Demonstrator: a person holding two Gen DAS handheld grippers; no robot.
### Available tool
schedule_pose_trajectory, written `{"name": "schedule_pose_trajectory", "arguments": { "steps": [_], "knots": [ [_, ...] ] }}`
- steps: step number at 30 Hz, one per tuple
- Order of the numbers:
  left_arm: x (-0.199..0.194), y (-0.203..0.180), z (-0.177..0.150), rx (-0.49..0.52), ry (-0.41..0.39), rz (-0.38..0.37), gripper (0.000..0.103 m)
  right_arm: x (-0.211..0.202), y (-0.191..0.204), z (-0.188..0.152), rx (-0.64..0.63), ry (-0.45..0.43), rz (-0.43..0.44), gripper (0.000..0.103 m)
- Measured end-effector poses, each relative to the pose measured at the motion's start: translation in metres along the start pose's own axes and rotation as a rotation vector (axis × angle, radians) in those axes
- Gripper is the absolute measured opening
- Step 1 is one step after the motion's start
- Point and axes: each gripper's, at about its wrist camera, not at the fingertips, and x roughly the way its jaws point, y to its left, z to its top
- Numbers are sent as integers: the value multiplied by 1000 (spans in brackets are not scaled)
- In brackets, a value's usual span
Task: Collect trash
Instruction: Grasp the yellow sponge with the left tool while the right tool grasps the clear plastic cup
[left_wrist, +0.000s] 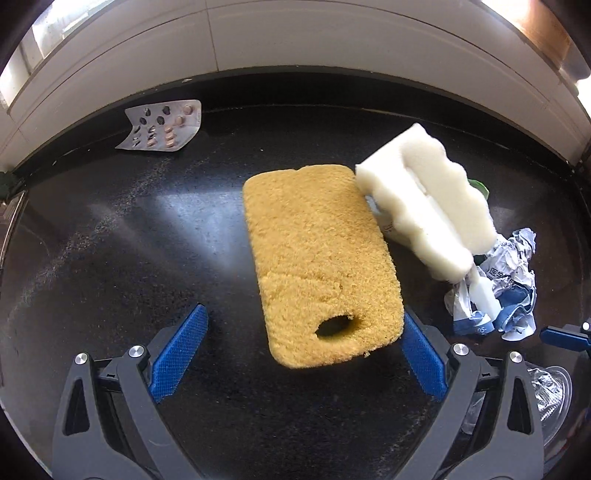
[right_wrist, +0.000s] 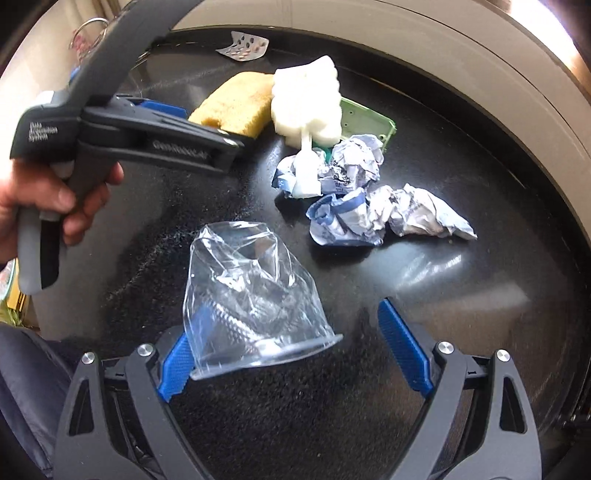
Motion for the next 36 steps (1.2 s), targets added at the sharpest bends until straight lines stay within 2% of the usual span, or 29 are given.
{"name": "schedule_pose_trajectory", "arguments": {
  "steps": [2,3,4,7,9,10,11,18,24,36],
  "knots": [
    [0,6,3,-3,-10,-19,96,3,0,3,-16,7,4,75],
    [0,6,5,2,-14,-23,96,5,0,4,-25,15,7,62],
    [1,6,9,15,-24,-24,96,7,0,6,-32,22,5,58],
    [4,4,17,45,-36,-32,93,9,1,12,-54,21,14,56],
    [4,3,22,60,-38,-57,79,9,0,13,-58,21,13,55],
    [4,2,23,69,-35,-60,67,8,0,14,-54,18,12,55],
    [4,1,24,79,-35,-58,62,7,-1,15,-48,16,13,54],
    [-33,-2,20,86,-88,-53,60,-15,-11,17,10,-23,4,54],
    [-74,11,7,73,-123,-35,60,-45,-7,7,47,-84,-15,54],
    [-136,1,-63,80,-148,-38,60,-85,18,-20,94,-155,-23,54]
  ]
}}
